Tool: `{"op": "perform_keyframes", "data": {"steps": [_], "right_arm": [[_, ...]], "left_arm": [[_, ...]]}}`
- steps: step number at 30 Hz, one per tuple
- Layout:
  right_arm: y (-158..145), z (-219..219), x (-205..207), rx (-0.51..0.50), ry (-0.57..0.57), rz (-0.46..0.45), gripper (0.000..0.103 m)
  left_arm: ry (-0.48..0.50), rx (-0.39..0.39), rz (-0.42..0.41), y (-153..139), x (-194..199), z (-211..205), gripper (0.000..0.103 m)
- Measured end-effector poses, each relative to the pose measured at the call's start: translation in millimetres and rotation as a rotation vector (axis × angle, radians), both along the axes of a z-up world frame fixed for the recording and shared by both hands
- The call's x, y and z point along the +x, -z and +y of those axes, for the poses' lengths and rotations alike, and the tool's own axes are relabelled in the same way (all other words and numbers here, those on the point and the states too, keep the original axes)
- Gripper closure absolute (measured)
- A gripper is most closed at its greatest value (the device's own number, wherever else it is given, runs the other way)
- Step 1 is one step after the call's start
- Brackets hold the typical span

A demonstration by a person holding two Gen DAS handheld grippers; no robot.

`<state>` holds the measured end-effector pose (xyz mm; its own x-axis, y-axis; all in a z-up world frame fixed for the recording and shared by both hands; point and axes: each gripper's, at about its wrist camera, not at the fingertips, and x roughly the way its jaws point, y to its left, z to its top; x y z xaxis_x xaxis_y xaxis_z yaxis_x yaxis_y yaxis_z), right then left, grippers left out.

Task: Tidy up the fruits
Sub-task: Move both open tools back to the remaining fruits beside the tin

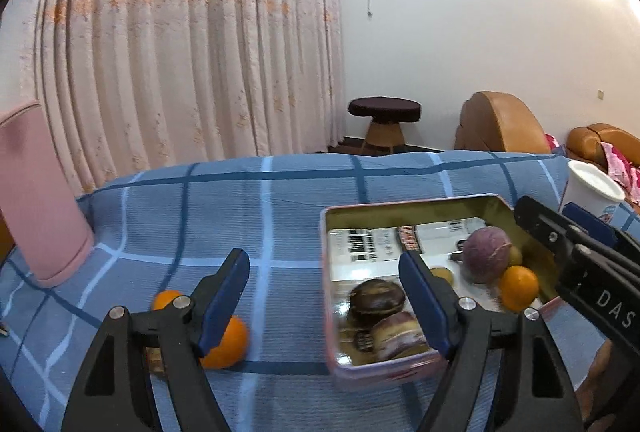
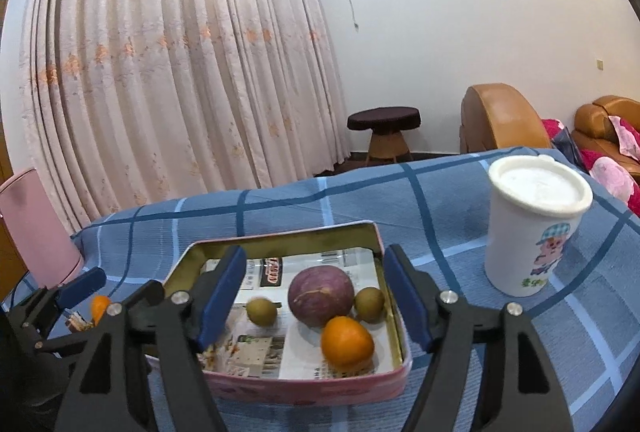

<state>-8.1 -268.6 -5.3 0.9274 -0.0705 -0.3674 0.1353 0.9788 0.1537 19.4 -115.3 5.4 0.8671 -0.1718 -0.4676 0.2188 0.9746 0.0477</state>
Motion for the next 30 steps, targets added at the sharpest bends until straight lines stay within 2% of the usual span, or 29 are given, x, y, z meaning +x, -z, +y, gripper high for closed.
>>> {"op": "perform_keyframes", "data": {"steps": [4, 15, 26, 30], "right_arm": [[0, 5, -2, -0.021, 0.018, -0.004, 0.029], [6, 15, -11, 0.035, 0.039, 0.02, 0.029], [9, 68, -14, -0.026, -0.02, 0.039, 0.029], [9, 91, -13, -0.073, -0.056, 0.043, 0.034]], "left_arm": [[-0.022, 0.002, 0.009, 2, -1, 12, 0.025], [-0.052, -0.008, 0.025, 4, -3, 36, 0.025], [-0.069, -0.004, 0.04, 6, -3, 66, 0.025], [-0.103, -0.005, 0.049, 8, 0, 91, 0.025]]}}
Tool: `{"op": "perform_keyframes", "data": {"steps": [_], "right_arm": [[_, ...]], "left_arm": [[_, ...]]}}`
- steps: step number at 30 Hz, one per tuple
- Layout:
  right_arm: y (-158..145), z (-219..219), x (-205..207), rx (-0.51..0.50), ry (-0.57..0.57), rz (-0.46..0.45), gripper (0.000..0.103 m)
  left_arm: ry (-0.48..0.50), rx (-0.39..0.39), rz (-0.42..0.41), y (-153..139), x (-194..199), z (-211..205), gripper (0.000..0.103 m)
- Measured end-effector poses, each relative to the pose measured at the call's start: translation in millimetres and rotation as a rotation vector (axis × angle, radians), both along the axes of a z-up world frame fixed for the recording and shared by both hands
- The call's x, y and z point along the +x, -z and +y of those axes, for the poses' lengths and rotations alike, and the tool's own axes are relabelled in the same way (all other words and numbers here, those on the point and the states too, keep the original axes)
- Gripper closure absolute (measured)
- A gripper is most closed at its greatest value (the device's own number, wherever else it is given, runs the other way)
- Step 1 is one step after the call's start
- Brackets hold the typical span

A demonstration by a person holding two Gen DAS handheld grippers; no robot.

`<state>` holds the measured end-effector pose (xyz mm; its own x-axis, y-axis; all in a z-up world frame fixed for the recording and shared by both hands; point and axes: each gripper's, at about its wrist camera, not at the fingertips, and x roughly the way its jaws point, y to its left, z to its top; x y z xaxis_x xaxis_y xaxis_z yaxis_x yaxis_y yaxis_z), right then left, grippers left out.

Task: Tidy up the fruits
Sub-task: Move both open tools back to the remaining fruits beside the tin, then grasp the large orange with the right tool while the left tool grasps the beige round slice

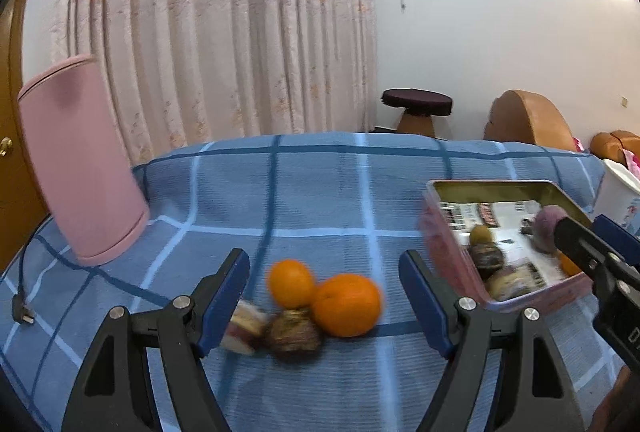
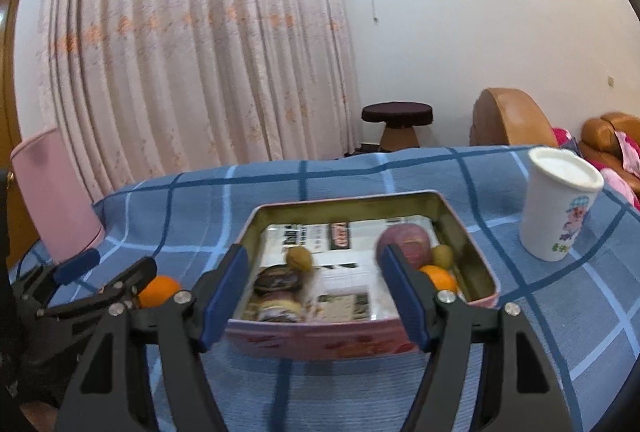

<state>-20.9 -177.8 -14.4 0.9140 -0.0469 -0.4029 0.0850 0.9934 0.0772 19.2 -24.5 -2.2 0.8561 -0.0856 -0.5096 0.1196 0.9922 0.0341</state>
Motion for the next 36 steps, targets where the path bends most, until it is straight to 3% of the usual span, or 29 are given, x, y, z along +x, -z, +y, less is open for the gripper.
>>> {"op": "perform_keyframes", "data": {"steps": [7, 18, 29, 31, 36], "right_arm": [[7, 41, 10, -0.059, -0.083, 0.056, 0.055], [22, 103, 43, -0.09, -0.212, 0.192, 0.057], [35, 116, 80, -0.019, -0.267, 0.304, 0.053], [42, 121, 90, -0.016, -0.279, 0.365, 0.051], [44, 113, 92, 0.051, -0.283, 0.379, 0.052]], "left_arm": [[-0.102, -0.025, 0.05, 2, 14, 59, 0.025], [-0.198, -0.036, 0.097, 4, 23, 117, 0.025], [-0.083, -0.013, 0.147, 6, 24, 109, 0.025], [-0.068, 0.01, 0.157, 9, 25, 102, 0.025], [-0.045, 0.008, 0.179, 13, 26, 94, 0.025]]}}
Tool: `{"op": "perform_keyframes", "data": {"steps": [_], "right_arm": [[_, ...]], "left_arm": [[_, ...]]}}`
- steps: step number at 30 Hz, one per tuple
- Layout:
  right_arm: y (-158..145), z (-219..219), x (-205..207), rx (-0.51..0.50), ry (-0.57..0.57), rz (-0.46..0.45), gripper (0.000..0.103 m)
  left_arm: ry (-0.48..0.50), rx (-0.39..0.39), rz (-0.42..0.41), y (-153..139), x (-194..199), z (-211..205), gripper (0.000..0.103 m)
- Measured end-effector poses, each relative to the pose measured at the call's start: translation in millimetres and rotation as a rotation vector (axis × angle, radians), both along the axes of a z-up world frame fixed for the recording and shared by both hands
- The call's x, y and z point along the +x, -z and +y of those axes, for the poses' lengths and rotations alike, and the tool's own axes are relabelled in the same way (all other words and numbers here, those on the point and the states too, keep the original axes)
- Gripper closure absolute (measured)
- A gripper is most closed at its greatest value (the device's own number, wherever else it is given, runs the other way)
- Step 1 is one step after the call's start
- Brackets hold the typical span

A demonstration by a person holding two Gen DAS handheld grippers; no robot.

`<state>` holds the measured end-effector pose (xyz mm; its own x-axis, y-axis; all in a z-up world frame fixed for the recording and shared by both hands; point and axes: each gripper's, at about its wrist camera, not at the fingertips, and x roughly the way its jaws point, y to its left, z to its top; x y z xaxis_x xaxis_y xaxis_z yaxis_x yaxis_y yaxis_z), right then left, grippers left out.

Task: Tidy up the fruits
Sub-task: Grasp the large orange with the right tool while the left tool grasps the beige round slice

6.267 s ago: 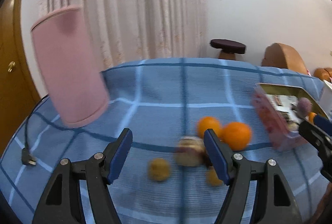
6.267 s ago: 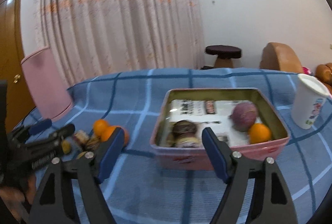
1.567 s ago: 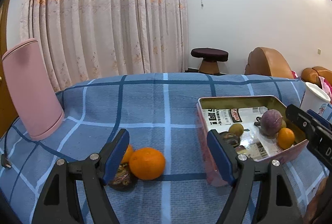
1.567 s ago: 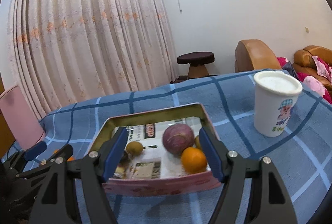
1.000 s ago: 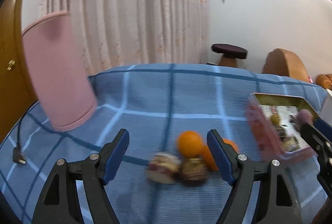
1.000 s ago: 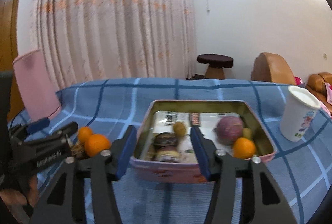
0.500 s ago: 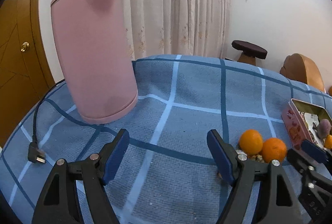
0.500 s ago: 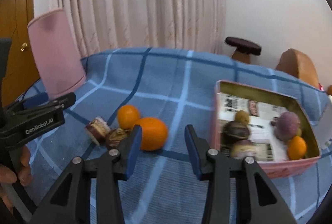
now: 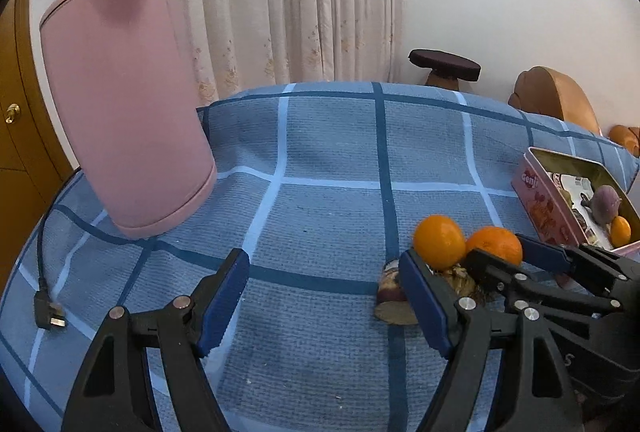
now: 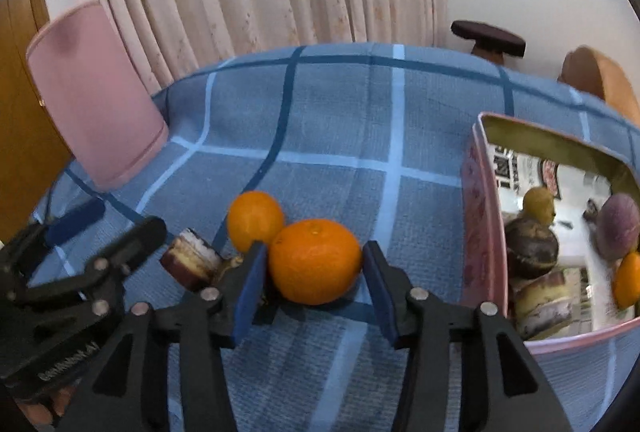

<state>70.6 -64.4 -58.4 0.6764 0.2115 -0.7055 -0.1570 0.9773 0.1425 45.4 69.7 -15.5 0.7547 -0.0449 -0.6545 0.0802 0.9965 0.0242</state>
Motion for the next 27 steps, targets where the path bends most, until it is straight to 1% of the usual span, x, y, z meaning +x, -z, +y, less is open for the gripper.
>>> {"op": "perform_keyframes", "data": {"steps": [2, 4, 5, 7, 10, 12, 14, 16, 18, 19, 20, 21, 23, 25, 27], "right_arm": [[-1, -3, -3, 0.013, -0.001, -0.002, 0.053], [-3, -6, -9, 0.04, 0.001, -0.02, 0.053], [-7, -8, -15, 0.047, 0.004, -0.051, 0.053], [-14, -9, -25, 0.023, 0.014, -0.107, 0.053], [-25, -14, -40, 0.024, 0.031, -0.181, 0.053], [-30, -20, -47, 0.036, 0.047, -0.209, 0.053], [-33, -24, -51, 0.041, 0.058, -0.22, 0.053], [-33, -26, -51, 0.043, 0.062, -0.22, 0.053], [-33, -27, -51, 0.045, 0.063, -0.217, 0.053], [-33, -28, -51, 0.047, 0.063, -0.214, 0.053], [-32, -28, -51, 0.047, 0.063, -0.212, 0.053], [-32, -29, -52, 0.048, 0.066, -0.21, 0.053], [-32, -31, -52, 0.053, 0.069, -0.207, 0.053], [-32, -33, -56, 0.056, 0.071, -0.209, 0.053], [-32, -32, -56, 0.051, 0.071, -0.212, 0.053]], "left_arm": [[0.007, -0.02, 0.014, 1, 1, 2, 0.025], [0.028, -0.059, 0.015, -2, -2, 4, 0.025], [0.035, -0.068, 0.008, -4, -3, 4, 0.025], [0.054, -0.09, -0.014, -9, -7, 3, 0.025], [0.074, -0.084, 0.007, -5, -4, -3, 0.025], [0.078, -0.049, 0.025, 1, -1, -10, 0.025], [0.084, -0.043, 0.047, 7, 4, -13, 0.025], [0.096, -0.046, 0.095, 15, 10, -18, 0.025], [0.078, -0.091, 0.097, 15, 14, -14, 0.026], [0.074, -0.104, 0.11, 17, 16, -13, 0.028], [0.077, -0.135, 0.122, 18, 18, -11, 0.039], [0.089, -0.178, 0.135, 20, 19, -8, 0.055], [0.097, -0.189, 0.16, 23, 19, -9, 0.066], [0.081, -0.171, 0.153, 23, 16, -9, 0.066], [0.069, -0.185, 0.152, 24, 16, -8, 0.066]]}}
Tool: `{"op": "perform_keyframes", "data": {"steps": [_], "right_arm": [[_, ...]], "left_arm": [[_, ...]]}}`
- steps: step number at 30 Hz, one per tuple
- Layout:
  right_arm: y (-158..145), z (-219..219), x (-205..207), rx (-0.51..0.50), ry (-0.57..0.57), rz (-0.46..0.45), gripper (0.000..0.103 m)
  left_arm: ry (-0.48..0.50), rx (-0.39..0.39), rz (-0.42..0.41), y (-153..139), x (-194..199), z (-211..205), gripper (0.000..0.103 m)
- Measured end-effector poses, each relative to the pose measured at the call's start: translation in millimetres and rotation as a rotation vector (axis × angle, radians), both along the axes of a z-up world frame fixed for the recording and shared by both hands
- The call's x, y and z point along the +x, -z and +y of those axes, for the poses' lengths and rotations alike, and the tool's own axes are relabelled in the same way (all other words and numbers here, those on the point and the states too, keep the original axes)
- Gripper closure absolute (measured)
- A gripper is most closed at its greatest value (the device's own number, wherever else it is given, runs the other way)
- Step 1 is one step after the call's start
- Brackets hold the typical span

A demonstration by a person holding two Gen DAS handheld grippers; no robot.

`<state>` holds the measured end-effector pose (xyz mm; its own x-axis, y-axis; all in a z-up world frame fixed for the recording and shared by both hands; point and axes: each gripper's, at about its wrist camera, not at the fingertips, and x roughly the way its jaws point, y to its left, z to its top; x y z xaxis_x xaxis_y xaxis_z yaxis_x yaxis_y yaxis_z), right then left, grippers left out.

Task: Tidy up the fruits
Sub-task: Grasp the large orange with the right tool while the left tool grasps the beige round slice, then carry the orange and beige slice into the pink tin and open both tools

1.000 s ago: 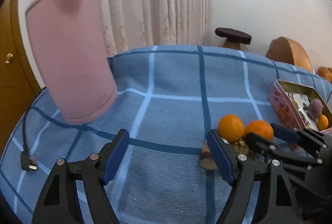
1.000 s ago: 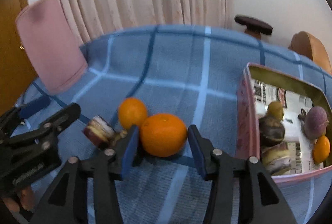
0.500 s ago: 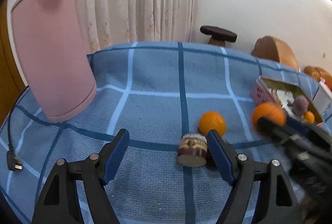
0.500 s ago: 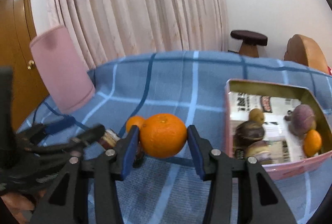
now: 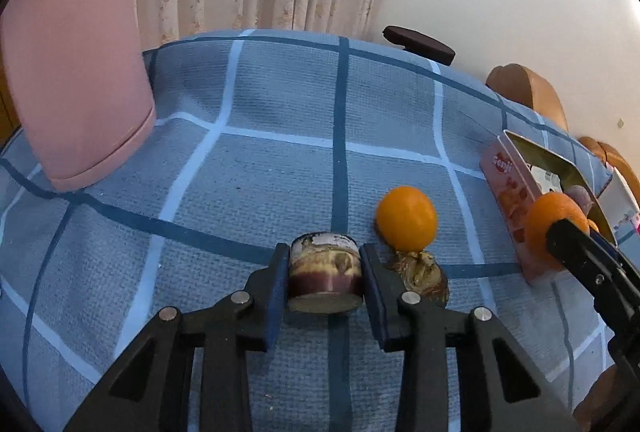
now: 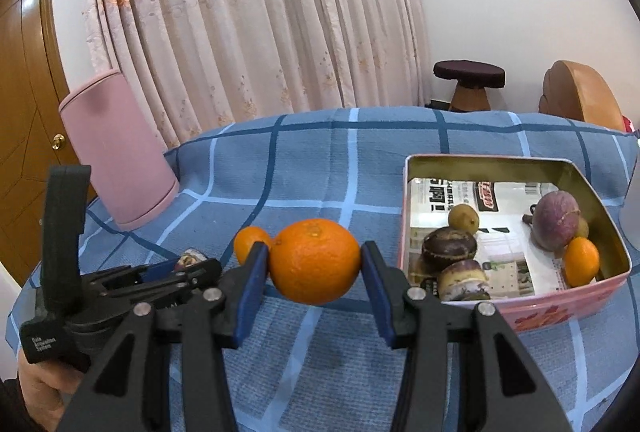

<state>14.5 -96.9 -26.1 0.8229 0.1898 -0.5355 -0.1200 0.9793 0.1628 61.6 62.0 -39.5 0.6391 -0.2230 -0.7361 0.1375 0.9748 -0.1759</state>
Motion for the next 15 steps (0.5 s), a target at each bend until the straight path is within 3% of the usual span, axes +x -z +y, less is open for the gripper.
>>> {"op": "perform_keyframes", "data": {"steps": [3, 10, 15], "right_arm": [[0, 2, 0, -0.011, -0.004, -0.006, 0.053], [-11, -4, -10, -0.001, -0.007, -0.068, 0.053], [-14, -14, -12, 0.004, 0.01, -0.073, 0.053]], "left_arm": [[-0.046, -0.031, -0.012, -1, -1, 8, 0.066], [-0.103, 0.027, -0.254, -31, -37, -11, 0.066], [-0.094, 0.021, -0.298, -38, -43, -32, 0.066]]}}
